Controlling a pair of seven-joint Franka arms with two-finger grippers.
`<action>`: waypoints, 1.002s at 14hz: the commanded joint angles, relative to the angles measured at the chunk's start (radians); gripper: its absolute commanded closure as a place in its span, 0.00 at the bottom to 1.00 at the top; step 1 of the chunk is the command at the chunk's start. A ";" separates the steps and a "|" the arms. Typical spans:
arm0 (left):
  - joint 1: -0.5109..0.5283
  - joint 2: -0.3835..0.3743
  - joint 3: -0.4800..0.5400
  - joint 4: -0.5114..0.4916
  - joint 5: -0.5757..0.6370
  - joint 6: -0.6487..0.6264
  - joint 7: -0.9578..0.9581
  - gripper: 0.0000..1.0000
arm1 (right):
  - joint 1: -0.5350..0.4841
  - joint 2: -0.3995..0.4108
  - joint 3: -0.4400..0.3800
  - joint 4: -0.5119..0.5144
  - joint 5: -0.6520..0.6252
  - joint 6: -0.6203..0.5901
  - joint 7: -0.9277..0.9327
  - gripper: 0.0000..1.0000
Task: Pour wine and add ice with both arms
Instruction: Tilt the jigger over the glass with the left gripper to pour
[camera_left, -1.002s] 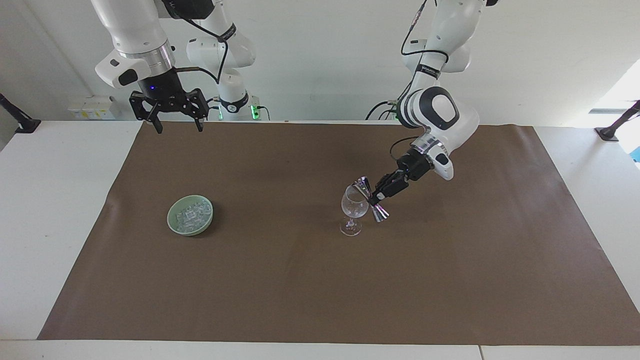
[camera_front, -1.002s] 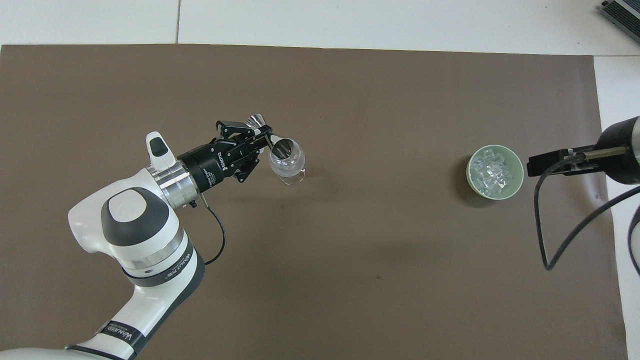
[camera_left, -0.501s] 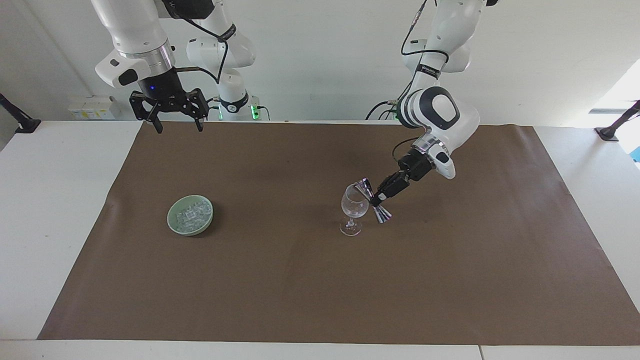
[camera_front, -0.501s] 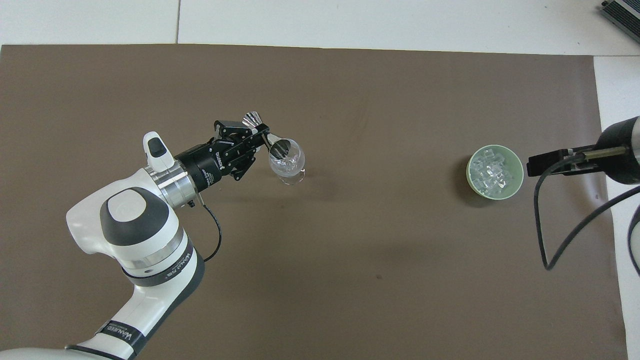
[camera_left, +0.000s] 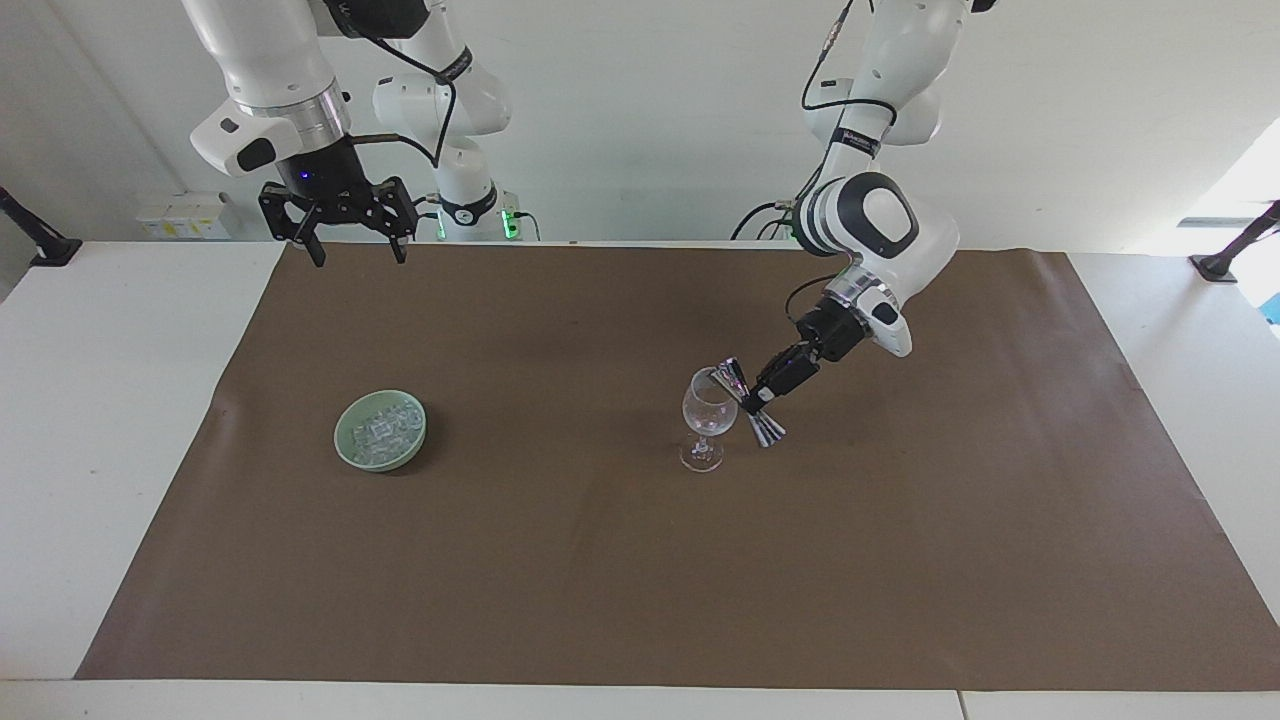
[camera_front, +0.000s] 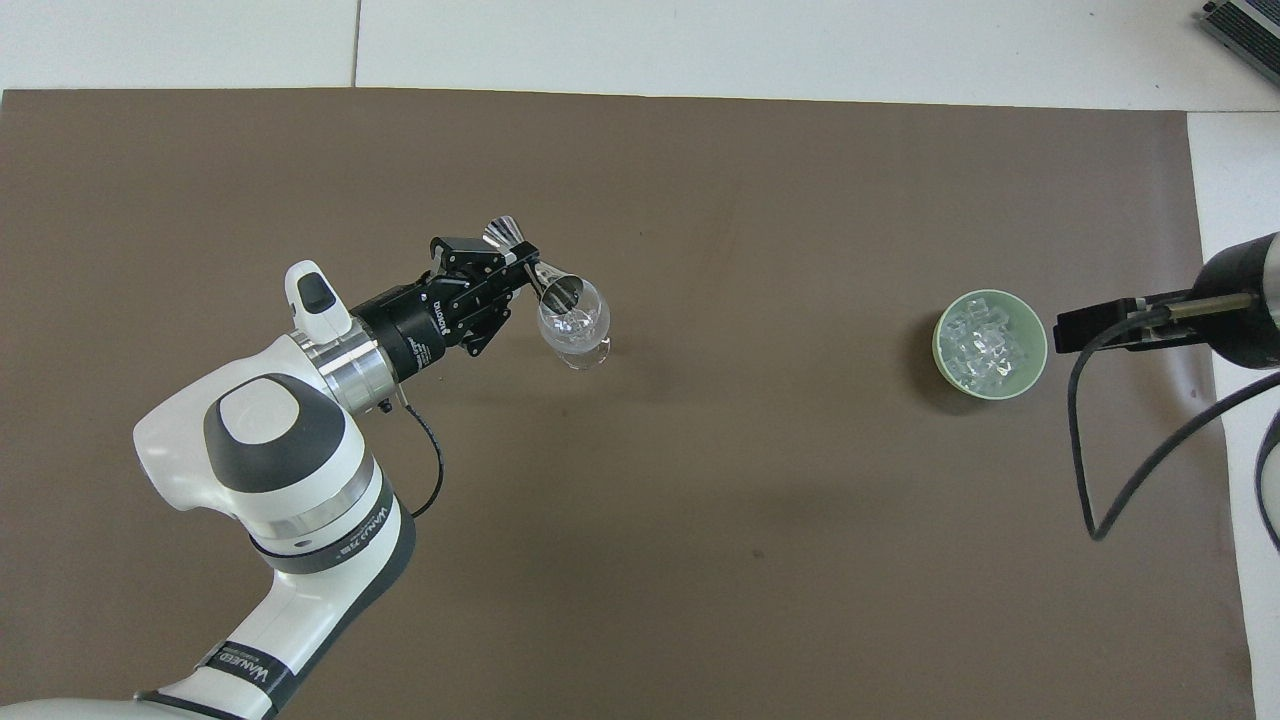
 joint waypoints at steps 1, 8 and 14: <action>-0.023 0.008 0.009 0.020 0.002 0.045 0.039 1.00 | -0.009 -0.012 0.003 -0.006 0.023 -0.013 -0.023 0.00; -0.044 0.008 0.011 0.029 0.007 0.079 0.074 1.00 | -0.009 -0.012 0.004 -0.006 0.023 -0.013 -0.023 0.00; -0.032 0.007 0.011 0.032 0.047 0.073 0.111 1.00 | -0.009 -0.012 0.003 -0.006 0.023 -0.013 -0.023 0.00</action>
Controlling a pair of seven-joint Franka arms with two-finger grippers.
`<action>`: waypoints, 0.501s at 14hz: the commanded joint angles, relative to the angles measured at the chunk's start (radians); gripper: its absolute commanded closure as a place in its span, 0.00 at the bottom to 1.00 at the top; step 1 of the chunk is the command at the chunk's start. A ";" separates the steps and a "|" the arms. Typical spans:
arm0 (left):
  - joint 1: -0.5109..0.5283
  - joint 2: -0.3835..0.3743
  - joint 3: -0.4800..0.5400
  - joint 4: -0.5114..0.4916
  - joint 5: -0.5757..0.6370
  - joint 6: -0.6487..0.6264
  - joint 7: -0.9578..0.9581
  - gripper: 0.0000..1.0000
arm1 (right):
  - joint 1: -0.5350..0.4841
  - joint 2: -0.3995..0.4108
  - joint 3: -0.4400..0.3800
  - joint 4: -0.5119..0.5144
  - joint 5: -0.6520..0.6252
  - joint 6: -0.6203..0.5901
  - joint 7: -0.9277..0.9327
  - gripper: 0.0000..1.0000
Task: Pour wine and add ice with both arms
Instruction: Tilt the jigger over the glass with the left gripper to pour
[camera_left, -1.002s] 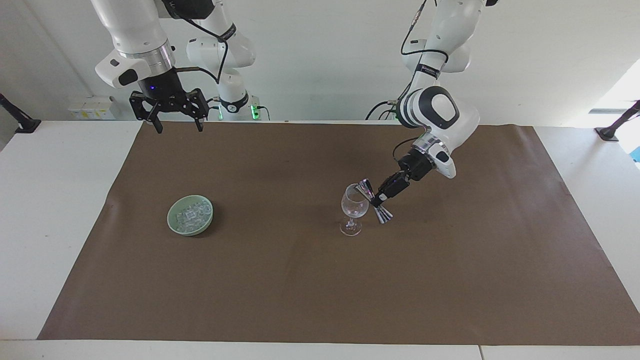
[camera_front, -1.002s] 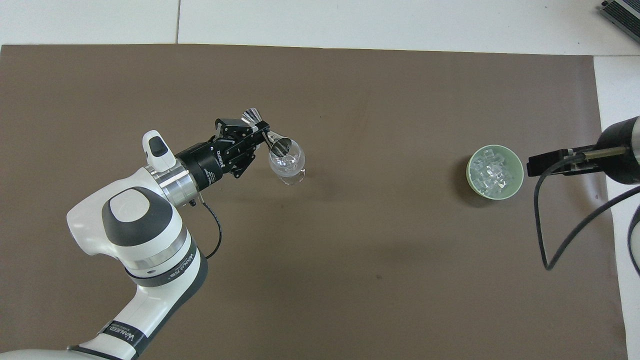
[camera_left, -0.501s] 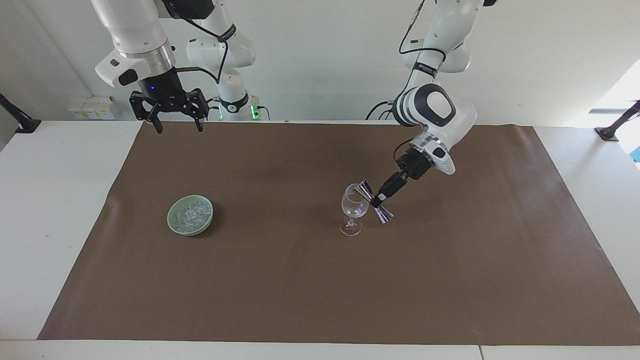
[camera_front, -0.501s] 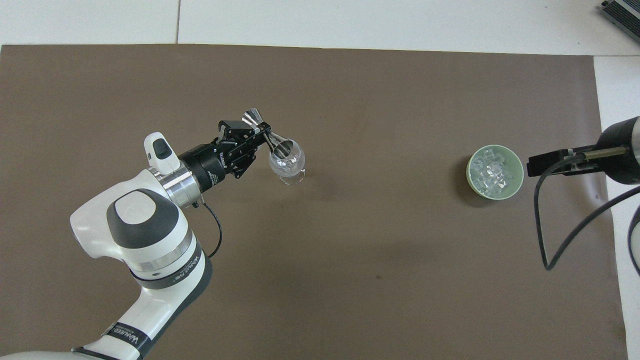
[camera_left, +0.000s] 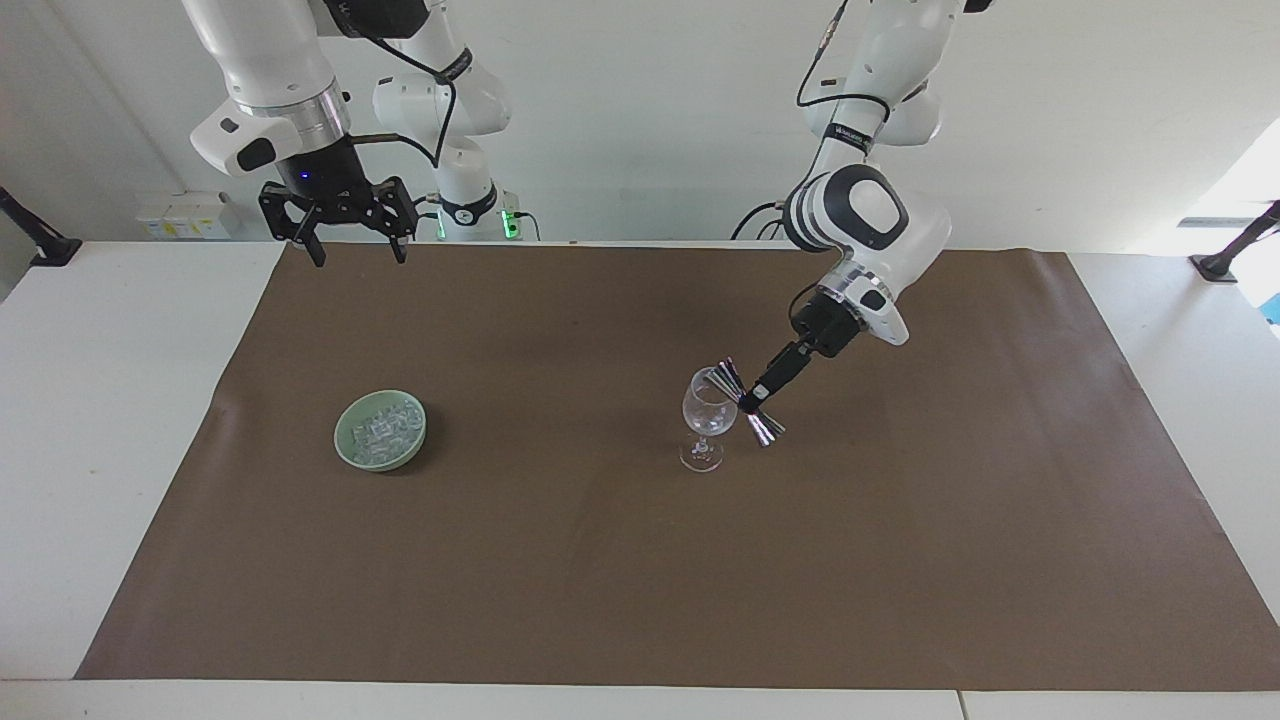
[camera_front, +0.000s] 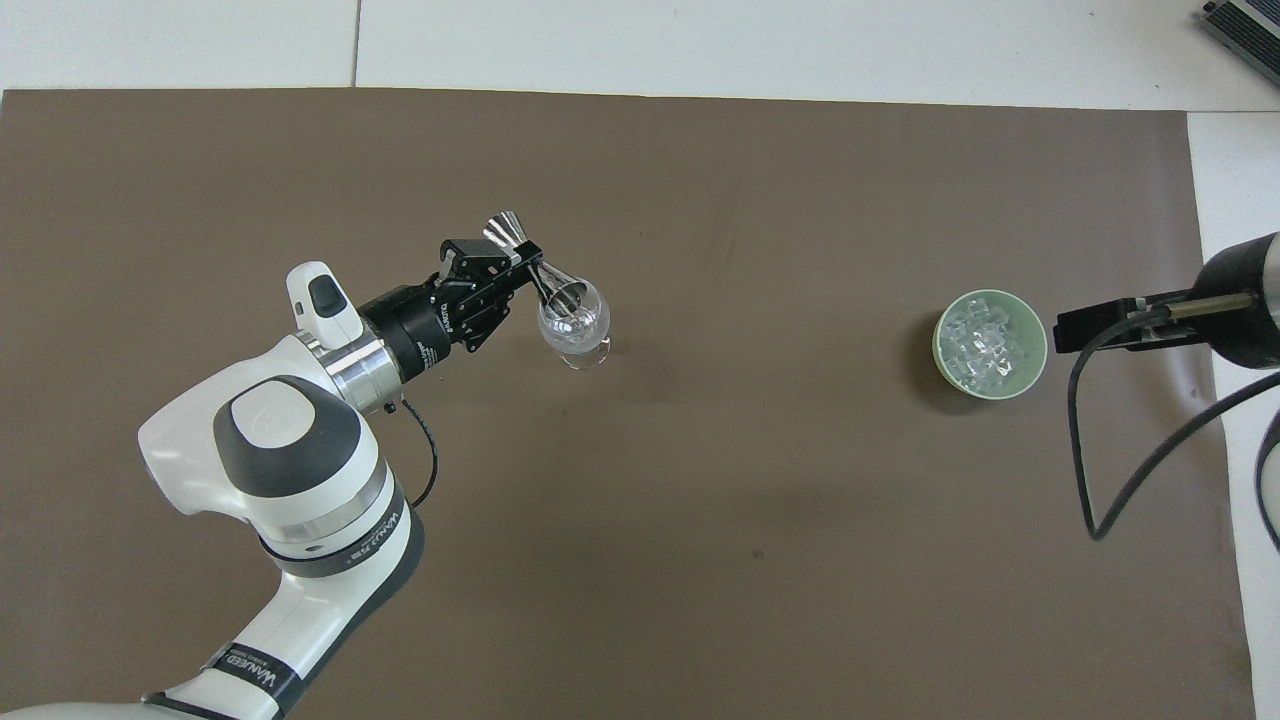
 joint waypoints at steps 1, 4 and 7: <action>-0.006 0.007 0.007 0.020 0.022 0.018 0.024 1.00 | -0.009 -0.012 0.003 -0.006 0.023 -0.013 -0.022 0.00; -0.004 0.008 0.007 0.035 0.057 0.021 0.030 1.00 | -0.009 -0.012 0.004 -0.006 0.023 -0.013 -0.023 0.00; -0.006 0.008 0.007 0.038 0.082 0.023 0.046 1.00 | -0.009 -0.012 0.004 -0.006 0.023 -0.013 -0.023 0.00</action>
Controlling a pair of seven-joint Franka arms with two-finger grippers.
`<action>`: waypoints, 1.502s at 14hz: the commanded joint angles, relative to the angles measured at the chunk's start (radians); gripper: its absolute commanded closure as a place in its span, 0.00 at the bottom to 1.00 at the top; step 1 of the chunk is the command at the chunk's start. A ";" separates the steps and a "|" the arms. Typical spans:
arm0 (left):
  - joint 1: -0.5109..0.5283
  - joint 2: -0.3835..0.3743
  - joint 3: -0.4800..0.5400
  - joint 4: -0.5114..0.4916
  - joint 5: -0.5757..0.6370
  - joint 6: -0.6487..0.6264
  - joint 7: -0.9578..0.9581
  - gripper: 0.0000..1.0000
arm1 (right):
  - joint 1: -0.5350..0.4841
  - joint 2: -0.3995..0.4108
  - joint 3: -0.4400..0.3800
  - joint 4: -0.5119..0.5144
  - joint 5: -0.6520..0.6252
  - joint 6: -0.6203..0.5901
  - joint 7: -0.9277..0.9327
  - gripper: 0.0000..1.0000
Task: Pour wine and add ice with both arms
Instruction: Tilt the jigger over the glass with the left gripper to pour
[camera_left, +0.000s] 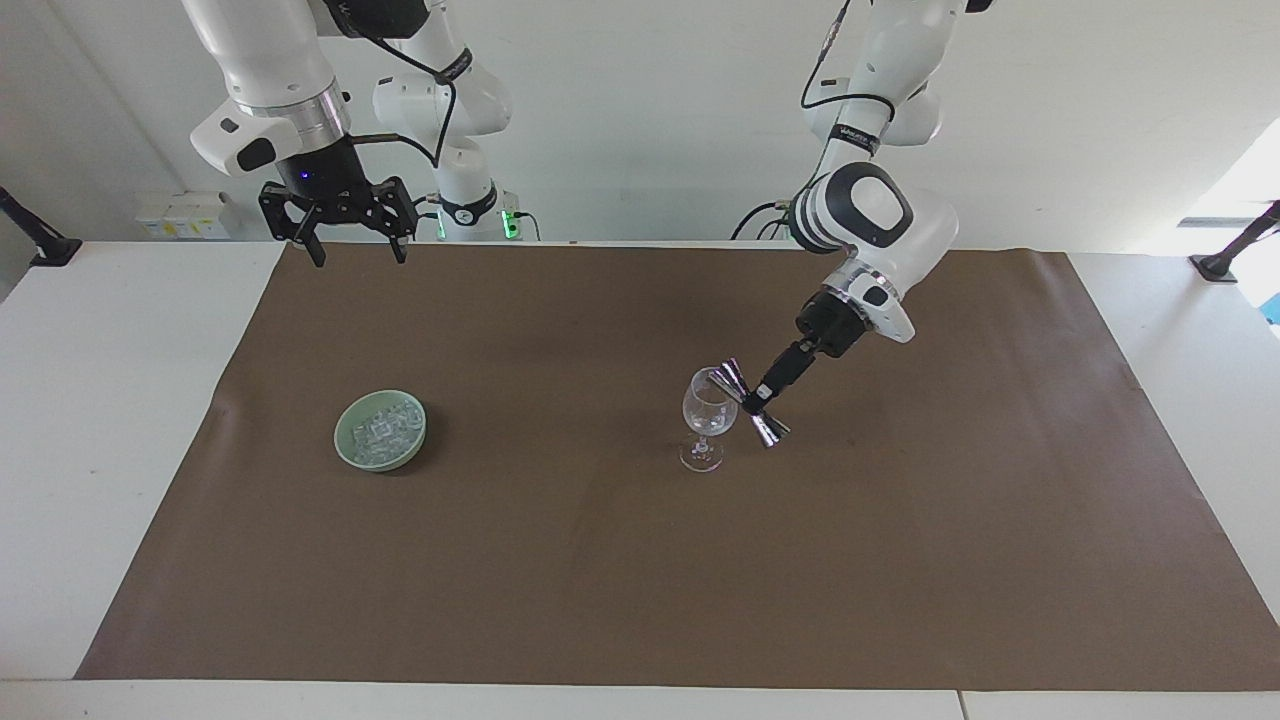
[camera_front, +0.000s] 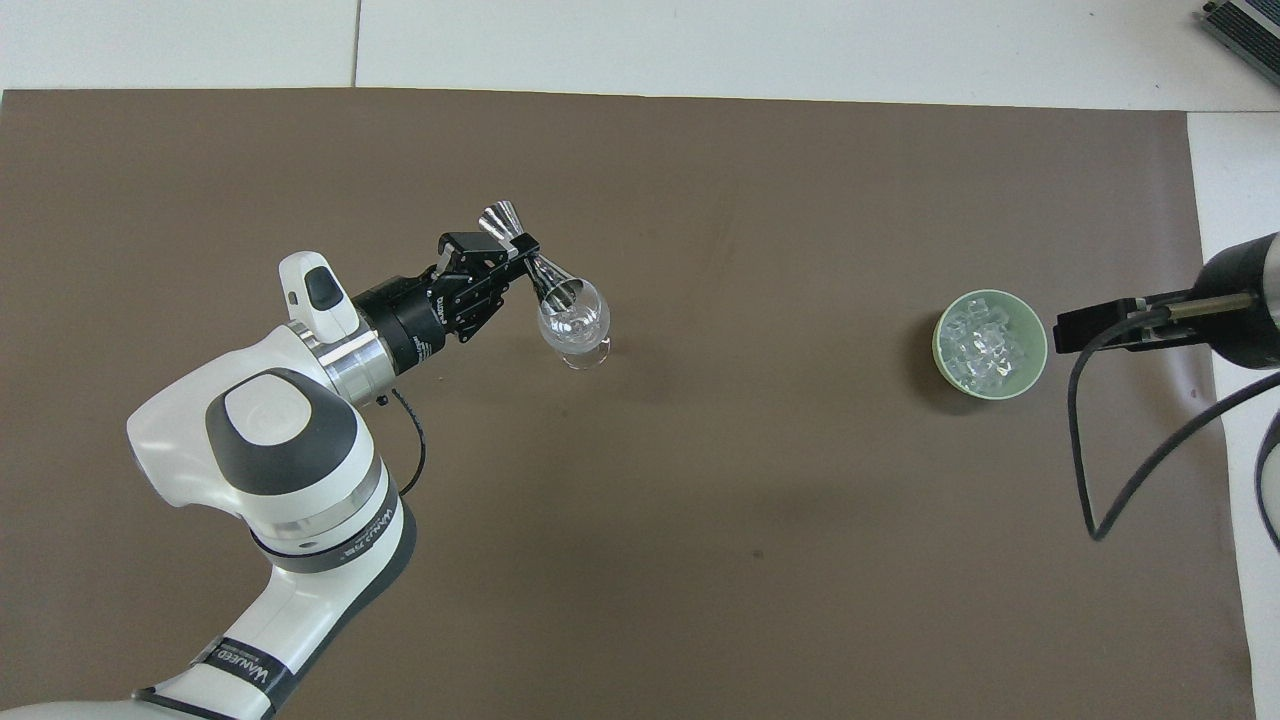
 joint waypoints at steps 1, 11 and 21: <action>-0.006 0.008 0.003 0.020 0.031 0.021 0.016 1.00 | -0.009 -0.012 0.003 -0.006 0.023 -0.013 -0.022 0.00; -0.007 0.022 0.003 0.037 0.078 0.032 0.041 1.00 | -0.009 -0.012 0.004 -0.006 0.023 -0.013 -0.023 0.00; -0.017 0.037 0.003 0.054 0.161 0.053 0.045 1.00 | -0.009 -0.012 0.003 -0.006 0.023 -0.013 -0.022 0.00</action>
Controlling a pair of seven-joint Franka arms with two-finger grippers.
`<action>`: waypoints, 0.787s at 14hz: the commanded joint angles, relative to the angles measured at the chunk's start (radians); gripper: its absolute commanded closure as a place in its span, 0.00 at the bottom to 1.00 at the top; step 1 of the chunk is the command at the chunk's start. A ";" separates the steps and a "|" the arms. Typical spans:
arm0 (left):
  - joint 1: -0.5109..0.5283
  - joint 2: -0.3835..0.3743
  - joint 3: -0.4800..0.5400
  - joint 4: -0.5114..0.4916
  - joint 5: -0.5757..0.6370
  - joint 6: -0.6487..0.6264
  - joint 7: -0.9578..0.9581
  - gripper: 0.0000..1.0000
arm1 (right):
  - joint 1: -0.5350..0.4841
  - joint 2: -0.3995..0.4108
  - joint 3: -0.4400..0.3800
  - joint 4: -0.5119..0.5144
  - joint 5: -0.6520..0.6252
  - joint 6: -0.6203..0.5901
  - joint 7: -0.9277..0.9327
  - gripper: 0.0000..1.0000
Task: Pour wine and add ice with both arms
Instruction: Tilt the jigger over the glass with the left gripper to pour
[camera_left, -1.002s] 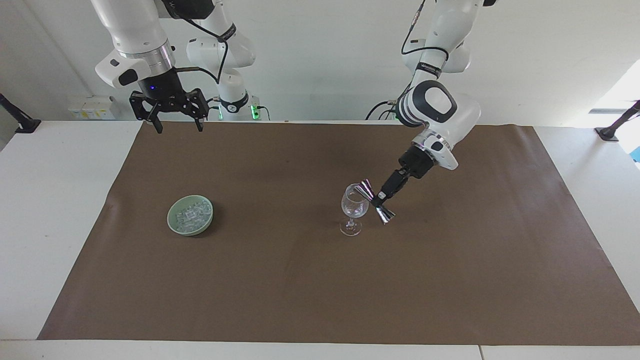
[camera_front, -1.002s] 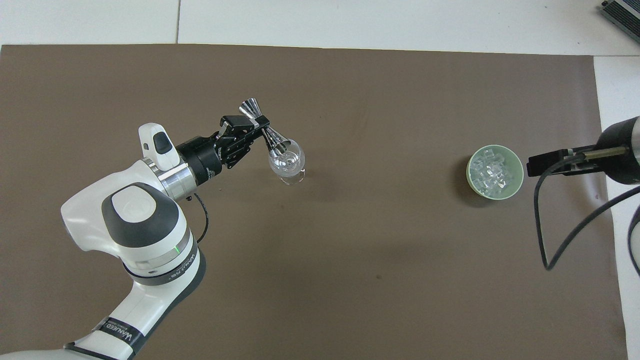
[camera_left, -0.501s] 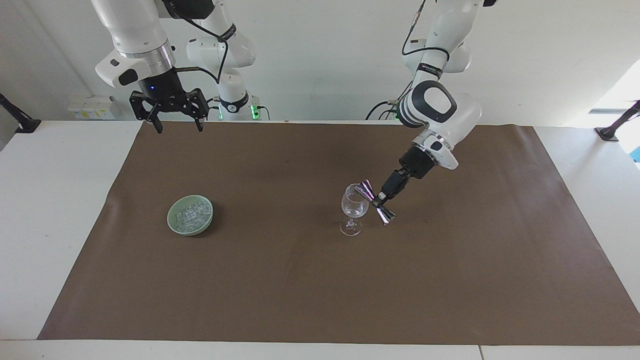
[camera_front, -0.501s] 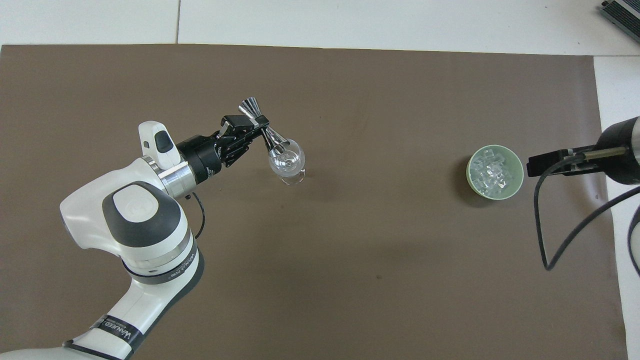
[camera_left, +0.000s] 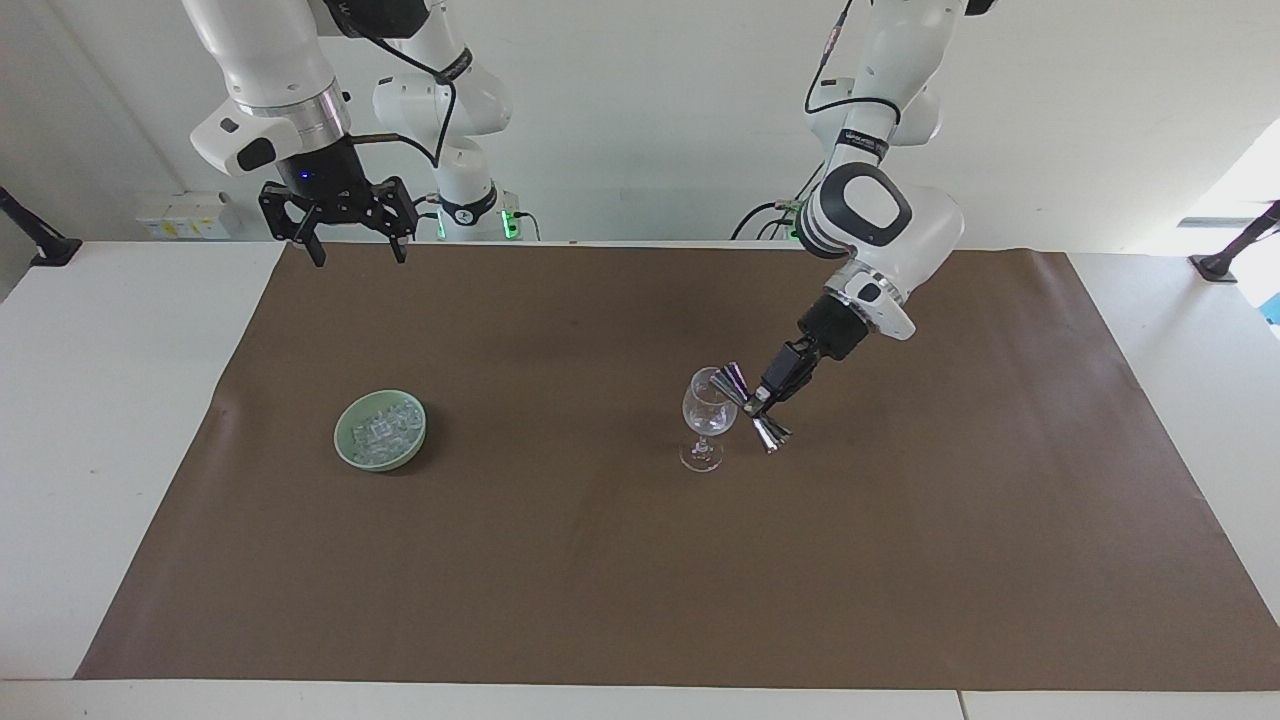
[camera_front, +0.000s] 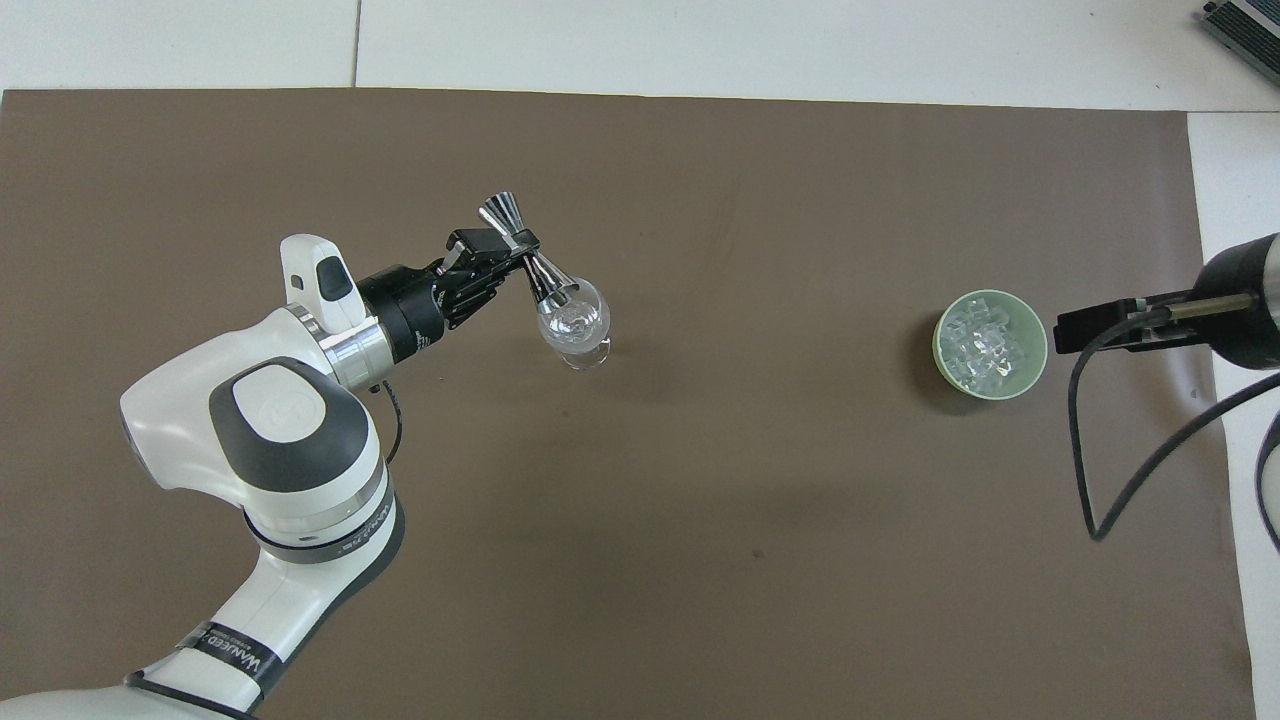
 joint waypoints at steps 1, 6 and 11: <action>-0.018 0.022 0.005 0.034 0.016 0.037 0.008 1.00 | -0.009 -0.012 0.003 -0.006 0.023 -0.013 -0.023 0.00; -0.021 0.023 0.005 0.040 0.016 0.057 0.008 1.00 | -0.009 -0.012 0.003 -0.006 0.023 -0.013 -0.022 0.00; -0.026 0.034 0.005 0.057 0.019 0.069 0.008 1.00 | -0.009 -0.012 0.003 -0.006 0.023 -0.013 -0.023 0.00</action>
